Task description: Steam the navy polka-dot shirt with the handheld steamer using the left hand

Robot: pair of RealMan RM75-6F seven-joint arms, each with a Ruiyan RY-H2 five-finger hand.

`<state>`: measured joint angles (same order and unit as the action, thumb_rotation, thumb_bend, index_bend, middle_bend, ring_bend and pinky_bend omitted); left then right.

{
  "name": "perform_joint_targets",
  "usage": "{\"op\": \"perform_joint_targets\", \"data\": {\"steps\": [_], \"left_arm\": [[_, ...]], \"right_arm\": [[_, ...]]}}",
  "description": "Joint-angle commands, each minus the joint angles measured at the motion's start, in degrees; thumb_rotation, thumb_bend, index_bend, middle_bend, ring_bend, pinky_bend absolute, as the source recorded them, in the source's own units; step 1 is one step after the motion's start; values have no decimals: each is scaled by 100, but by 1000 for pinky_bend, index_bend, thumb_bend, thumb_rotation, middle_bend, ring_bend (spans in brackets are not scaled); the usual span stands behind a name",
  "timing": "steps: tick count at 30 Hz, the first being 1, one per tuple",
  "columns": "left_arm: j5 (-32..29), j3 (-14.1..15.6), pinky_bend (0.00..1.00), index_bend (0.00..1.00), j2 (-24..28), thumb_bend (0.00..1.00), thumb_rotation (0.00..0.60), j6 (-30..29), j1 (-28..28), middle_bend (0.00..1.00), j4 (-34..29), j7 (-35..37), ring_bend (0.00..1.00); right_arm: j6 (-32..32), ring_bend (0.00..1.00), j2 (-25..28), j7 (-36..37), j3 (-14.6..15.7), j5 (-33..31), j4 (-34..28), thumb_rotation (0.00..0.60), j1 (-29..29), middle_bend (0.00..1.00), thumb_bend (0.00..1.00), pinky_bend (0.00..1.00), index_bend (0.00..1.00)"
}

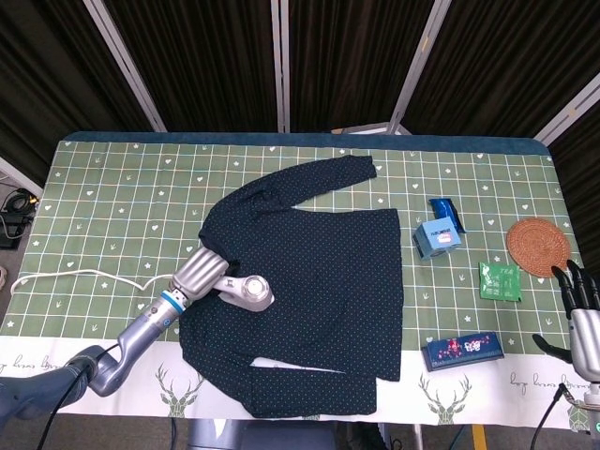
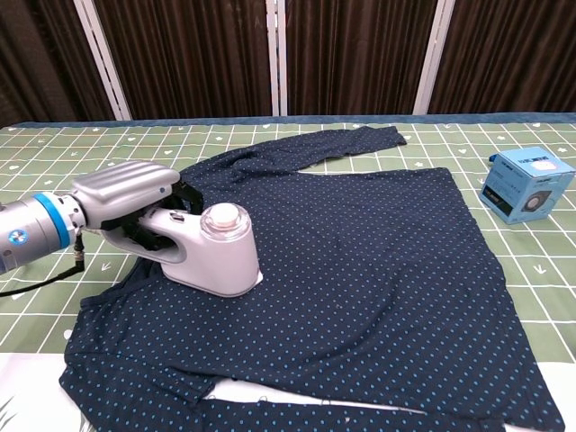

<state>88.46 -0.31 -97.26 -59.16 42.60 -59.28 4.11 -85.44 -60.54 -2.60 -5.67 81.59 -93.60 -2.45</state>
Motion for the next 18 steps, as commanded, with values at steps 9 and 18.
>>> {"op": "perform_joint_targets", "data": {"steps": [9,18], "left_arm": [[-208,-163,975,867,237,647,600,-190,-205,783,173,345,722],[-449,-193,968,837,487,524,600,-54,-415,783,578,678,722]], "right_arm": [[-8,0,6,5,8,17,-12,600,3,0,0,0,0],[-22,0,2,-28,26,68,-37,600,0,0,0,0,0]]}}
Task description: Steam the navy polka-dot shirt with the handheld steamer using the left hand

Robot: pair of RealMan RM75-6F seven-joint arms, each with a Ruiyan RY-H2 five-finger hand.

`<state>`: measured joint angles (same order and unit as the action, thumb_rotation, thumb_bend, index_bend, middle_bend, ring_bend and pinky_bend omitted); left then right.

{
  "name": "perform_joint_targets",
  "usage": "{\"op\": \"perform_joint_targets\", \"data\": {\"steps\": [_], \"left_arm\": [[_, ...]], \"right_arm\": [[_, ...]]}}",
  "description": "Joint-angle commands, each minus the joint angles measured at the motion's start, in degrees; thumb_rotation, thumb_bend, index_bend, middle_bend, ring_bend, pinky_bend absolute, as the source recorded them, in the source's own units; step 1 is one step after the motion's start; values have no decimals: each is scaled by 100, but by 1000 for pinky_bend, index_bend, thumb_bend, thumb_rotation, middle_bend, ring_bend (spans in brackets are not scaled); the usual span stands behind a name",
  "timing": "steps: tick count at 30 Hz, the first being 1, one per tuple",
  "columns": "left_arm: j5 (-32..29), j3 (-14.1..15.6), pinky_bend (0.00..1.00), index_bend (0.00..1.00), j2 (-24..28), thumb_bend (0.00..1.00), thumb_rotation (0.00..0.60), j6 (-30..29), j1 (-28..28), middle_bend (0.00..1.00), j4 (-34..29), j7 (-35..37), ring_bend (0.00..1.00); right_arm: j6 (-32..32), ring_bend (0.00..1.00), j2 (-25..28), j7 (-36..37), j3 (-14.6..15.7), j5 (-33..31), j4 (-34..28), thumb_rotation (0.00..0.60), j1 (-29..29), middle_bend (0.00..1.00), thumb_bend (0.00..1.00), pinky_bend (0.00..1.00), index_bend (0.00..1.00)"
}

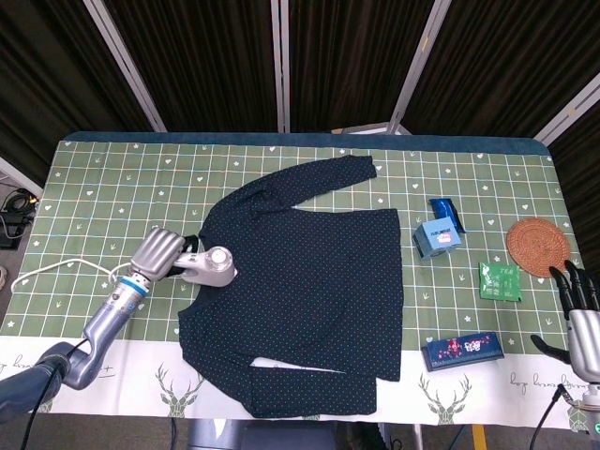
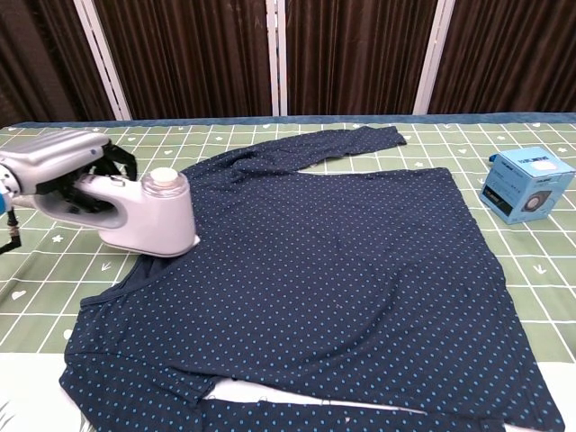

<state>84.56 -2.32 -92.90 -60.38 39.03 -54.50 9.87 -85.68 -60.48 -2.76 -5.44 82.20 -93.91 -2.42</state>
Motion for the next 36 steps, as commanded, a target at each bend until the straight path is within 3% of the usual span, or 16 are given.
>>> {"op": "perform_joint_targets", "data": {"steps": [1,2,4,6,8,10,12,14,17,23,29,36], "left_arm": [[-77,10,962,825,61,457,600,94,-74,777,132,147,722],[-103,16,958,815,77,393,600,140,-90,771,166,186,721],[-133,31,930,754,124,144,600,249,-102,731,179,255,699],[-137,33,839,624,181,19,600,298,-104,615,139,312,615],[-140,71,641,411,311,0,600,400,-111,384,25,328,423],[-153,98,361,198,493,0,600,480,-124,117,-204,276,165],[-180,94,169,83,594,0,600,503,-140,10,-351,239,30],[-214,92,52,16,720,0,600,514,-169,0,-531,179,0],[-283,126,2,0,1075,0,600,514,-270,0,-1008,-6,0],[-388,75,0,0,1575,0,600,103,-564,0,-1698,-237,0],[-399,15,0,0,2145,0,600,-801,-1092,0,-2509,-496,0],[-295,154,0,0,2778,0,600,-2099,-1970,0,-3403,-1103,0]], "right_arm": [[2,0,-7,-24,5,11,-10,600,-6,0,0,0,0],[4,0,-11,-40,8,18,-13,600,-8,0,0,0,0],[5,0,-20,-68,13,22,-21,600,-10,0,0,0,0],[7,0,-25,-87,14,22,-29,600,-13,0,0,0,0],[11,0,-30,-107,18,25,-35,600,-16,0,0,0,0],[5,0,-31,-116,19,29,-41,600,-15,0,0,0,0],[3,0,-31,-118,22,33,-41,600,-13,0,0,0,0],[-3,0,-29,-117,26,39,-46,600,-10,0,0,0,0],[-31,0,-11,-114,39,72,-72,600,4,0,0,0,0],[-100,0,16,-86,71,179,-123,600,29,0,0,0,0],[-209,0,35,-73,100,306,-152,600,65,0,0,0,0],[-320,0,63,-53,125,415,-143,600,109,0,0,0,0]]}}
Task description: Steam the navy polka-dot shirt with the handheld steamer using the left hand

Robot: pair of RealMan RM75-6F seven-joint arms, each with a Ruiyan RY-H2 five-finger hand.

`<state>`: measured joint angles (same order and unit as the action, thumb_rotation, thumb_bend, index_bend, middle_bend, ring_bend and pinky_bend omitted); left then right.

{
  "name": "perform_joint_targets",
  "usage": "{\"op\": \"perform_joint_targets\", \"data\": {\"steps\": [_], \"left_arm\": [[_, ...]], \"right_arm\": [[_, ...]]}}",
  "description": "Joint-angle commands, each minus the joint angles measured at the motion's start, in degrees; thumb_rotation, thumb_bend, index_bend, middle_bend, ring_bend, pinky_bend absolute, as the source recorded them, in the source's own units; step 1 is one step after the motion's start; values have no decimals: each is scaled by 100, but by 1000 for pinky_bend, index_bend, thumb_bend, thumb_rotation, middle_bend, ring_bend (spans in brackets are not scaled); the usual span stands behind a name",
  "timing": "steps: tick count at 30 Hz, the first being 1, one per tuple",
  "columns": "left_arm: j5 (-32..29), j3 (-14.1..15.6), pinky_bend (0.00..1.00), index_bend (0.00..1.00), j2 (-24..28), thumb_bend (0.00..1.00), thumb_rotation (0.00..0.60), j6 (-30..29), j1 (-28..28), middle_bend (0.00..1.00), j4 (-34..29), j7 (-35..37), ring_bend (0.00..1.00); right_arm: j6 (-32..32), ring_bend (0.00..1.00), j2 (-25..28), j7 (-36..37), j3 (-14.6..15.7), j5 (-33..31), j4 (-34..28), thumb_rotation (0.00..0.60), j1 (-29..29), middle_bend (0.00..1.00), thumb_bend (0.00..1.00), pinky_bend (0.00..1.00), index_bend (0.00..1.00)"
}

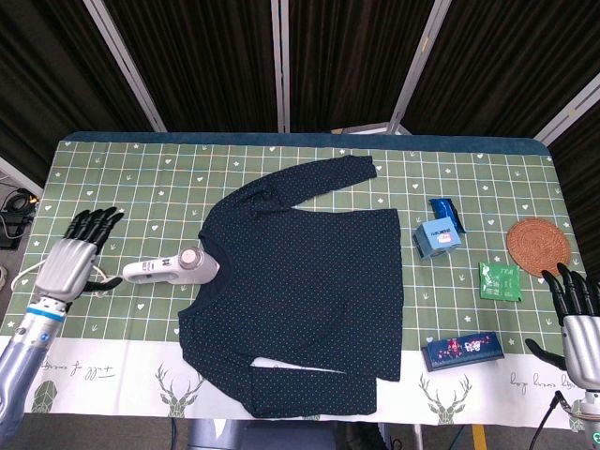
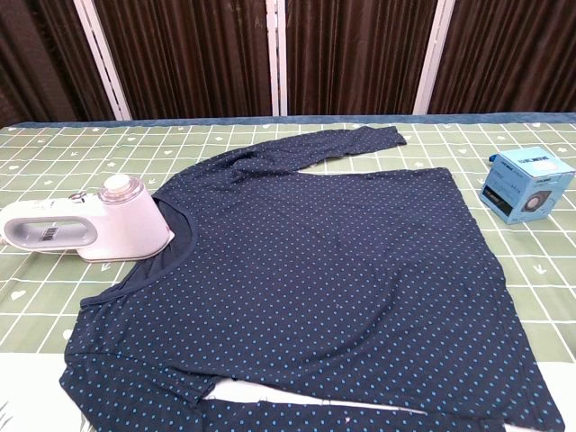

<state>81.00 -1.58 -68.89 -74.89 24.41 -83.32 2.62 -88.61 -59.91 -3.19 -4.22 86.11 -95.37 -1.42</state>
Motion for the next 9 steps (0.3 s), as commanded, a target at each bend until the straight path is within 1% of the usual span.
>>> {"op": "perform_joint_targets", "data": {"steps": [1,5,8,9], "left_arm": [[79,100,0,0,432,0,600,-824,-631,0,-633,-456,0],[187,243,0,0,569,0,600,-1365,-1084,0,-1005,-650,0],[209,371,0,0,668,0,600,-1465,-1281,0,-1241,-812,0],[176,462,0,0,749,0,600,-1432,-1360,0,-1394,-977,0]], "right_arm": [[-53,0,10,-7,6,53,-2,600,16,0,0,0,0],[-146,0,41,45,30,160,-22,600,51,0,0,0,0],[-199,0,47,42,34,207,-16,600,67,0,0,0,0],[-231,0,43,35,30,226,-8,600,74,0,0,0,0]]}}
